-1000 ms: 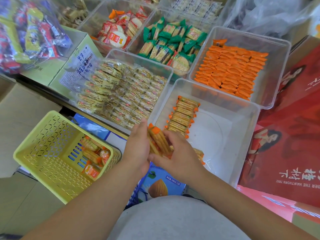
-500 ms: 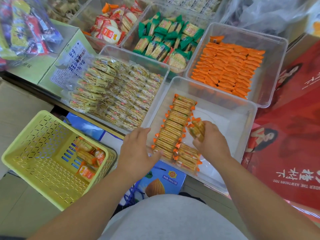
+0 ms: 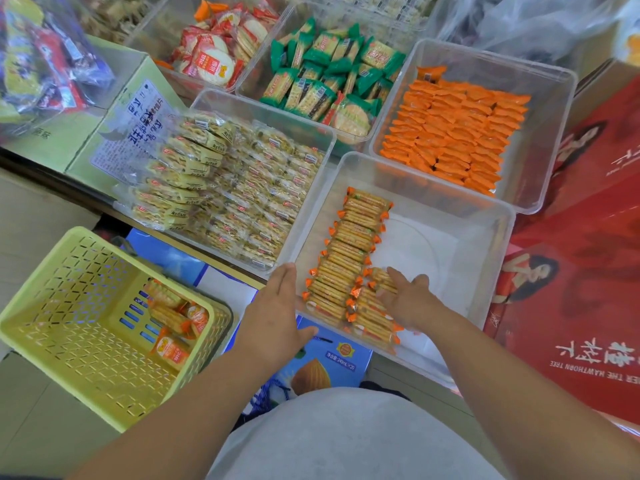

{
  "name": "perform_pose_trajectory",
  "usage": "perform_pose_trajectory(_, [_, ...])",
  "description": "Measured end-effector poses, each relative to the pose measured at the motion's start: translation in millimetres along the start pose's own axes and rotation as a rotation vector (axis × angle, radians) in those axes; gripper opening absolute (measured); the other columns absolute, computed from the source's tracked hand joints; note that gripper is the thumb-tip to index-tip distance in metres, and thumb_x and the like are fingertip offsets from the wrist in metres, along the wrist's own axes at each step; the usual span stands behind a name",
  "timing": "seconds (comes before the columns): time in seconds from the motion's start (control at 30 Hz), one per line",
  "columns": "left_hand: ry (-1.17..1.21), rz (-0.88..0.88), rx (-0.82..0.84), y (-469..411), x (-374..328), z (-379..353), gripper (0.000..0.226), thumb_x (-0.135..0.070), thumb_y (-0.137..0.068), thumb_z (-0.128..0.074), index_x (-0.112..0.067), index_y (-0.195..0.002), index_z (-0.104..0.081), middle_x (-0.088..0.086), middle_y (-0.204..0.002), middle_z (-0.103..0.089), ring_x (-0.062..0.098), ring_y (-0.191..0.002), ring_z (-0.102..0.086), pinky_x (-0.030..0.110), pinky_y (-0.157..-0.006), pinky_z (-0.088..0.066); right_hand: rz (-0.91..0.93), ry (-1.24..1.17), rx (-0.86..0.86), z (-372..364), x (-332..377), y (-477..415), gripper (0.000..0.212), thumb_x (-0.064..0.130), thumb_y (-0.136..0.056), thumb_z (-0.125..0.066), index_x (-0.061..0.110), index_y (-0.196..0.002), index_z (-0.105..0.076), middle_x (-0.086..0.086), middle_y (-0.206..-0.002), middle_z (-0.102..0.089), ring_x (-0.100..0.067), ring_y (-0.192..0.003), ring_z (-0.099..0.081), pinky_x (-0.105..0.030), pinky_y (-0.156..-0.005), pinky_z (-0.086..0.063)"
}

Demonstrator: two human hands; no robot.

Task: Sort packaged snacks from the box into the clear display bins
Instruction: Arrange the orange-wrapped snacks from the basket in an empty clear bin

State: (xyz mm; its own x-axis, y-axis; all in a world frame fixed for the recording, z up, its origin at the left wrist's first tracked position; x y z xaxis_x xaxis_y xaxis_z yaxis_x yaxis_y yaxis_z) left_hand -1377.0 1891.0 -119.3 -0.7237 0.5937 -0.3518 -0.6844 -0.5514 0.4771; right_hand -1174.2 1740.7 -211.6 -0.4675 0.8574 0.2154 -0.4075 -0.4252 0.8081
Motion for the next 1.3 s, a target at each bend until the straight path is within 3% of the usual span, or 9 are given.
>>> perform_pose_trajectory(0.07, [0.034,-0.007,-0.003,-1,0,-2,0.115,-0.05,-0.088,-0.076,-0.015,-0.165,0.002,-0.005,-0.172,0.004,0.015,-0.157,-0.016,0.029,-0.119,-0.03,-0.046,-0.205,0.04,-1,5,4,0.077,0.049,-0.102,-0.047,0.037,-0.16,0.002,-0.012,-0.161,0.002,-0.033,-0.103,-0.063,-0.037,-0.068,-0.061])
perform_pose_trajectory(0.17, [0.098,-0.005,0.003,-1,1,-5,0.121,-0.051,-0.083,-0.081,-0.016,-0.165,0.001,-0.007,-0.171,0.006,0.015,-0.154,-0.022,0.028,-0.115,-0.035,-0.066,-0.398,0.024,-3,15,6,0.086,0.042,-0.099,-0.054,0.034,-0.161,0.004,-0.009,-0.16,-0.004,-0.031,-0.097,-0.058,-0.039,-0.063,-0.061])
perform_pose_trajectory(0.27, [0.123,-0.02,0.0,0,2,-6,0.126,-0.052,-0.078,-0.084,-0.014,-0.165,0.0,-0.007,-0.171,0.005,0.014,-0.155,-0.019,0.025,-0.115,-0.033,-0.099,-0.551,0.029,-1,19,7,0.077,0.027,-0.095,-0.053,0.032,-0.159,-0.011,-0.007,-0.15,-0.018,-0.03,-0.095,-0.057,-0.046,-0.064,-0.063])
perform_pose_trajectory(0.43, [0.139,-0.026,0.006,0,2,-6,0.129,-0.052,-0.076,-0.086,-0.014,-0.165,0.0,-0.008,-0.17,0.006,0.014,-0.154,-0.021,0.024,-0.114,-0.034,-0.145,-0.911,0.053,0,15,6,0.067,0.019,-0.095,-0.058,0.035,-0.153,-0.03,-0.003,-0.145,-0.031,-0.032,-0.114,-0.049,-0.048,-0.065,-0.064])
perform_pose_trajectory(0.53, [0.13,-0.024,-0.003,-1,3,-5,0.126,-0.05,-0.078,-0.086,-0.015,-0.165,-0.002,-0.008,-0.17,0.004,0.013,-0.153,-0.023,0.025,-0.112,-0.036,-0.12,-0.833,0.035,0,13,7,0.076,0.019,-0.093,-0.057,0.039,-0.156,-0.02,-0.002,-0.144,-0.037,-0.025,-0.102,-0.056,-0.04,-0.06,-0.063])
perform_pose_trajectory(0.67, [0.115,-0.018,-0.014,-1,5,-4,0.121,-0.05,-0.081,-0.083,-0.017,-0.165,-0.003,-0.009,-0.171,0.002,0.013,-0.153,-0.025,0.027,-0.114,-0.035,-0.074,-0.636,-0.046,1,0,5,0.073,0.019,-0.093,-0.05,0.028,-0.158,-0.019,-0.01,-0.132,-0.056,-0.028,-0.096,-0.063,-0.04,-0.074,-0.058])
perform_pose_trajectory(0.83, [0.121,-0.012,-0.011,0,5,-6,0.12,-0.051,-0.082,-0.082,-0.017,-0.165,-0.002,-0.009,-0.171,0.001,0.014,-0.153,-0.025,0.03,-0.115,-0.036,-0.13,-0.745,-0.058,-7,-4,13,0.075,0.026,-0.095,-0.056,0.039,-0.158,-0.019,-0.008,-0.146,-0.032,-0.03,-0.104,-0.059,-0.047,-0.076,-0.061])
perform_pose_trajectory(1.1, [0.145,-0.002,0.024,0,3,-5,0.121,-0.048,-0.083,-0.082,-0.017,-0.165,0.002,-0.009,-0.171,0.005,0.015,-0.155,-0.021,0.029,-0.116,-0.033,-0.153,-0.986,-0.009,-14,9,17,0.079,0.027,-0.097,-0.054,0.038,-0.16,-0.009,-0.001,-0.161,-0.022,-0.038,-0.128,-0.045,-0.053,-0.087,-0.057])
perform_pose_trajectory(1.3, [0.148,-0.009,0.086,1,4,-3,0.119,-0.05,-0.086,-0.077,-0.019,-0.165,0.007,-0.006,-0.172,0.008,0.019,-0.156,-0.019,0.032,-0.118,-0.032,-0.129,-0.784,-0.052,-12,6,14,0.087,0.045,-0.093,-0.062,0.035,-0.161,-0.008,-0.008,-0.159,-0.018,-0.036,-0.125,-0.048,-0.038,-0.069,-0.056])
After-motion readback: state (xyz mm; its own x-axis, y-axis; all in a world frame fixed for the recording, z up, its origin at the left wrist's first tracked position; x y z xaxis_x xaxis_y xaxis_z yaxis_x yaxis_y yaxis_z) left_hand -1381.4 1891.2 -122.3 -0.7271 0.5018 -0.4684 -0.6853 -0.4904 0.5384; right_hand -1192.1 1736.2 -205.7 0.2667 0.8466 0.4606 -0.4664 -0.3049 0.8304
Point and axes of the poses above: each hand's wrist, its own y-axis away from the middle knuckle, its own z-axis out of the back of the hand, x = y × z, the point moved 5 cm from there along -y, towards the middle knuckle
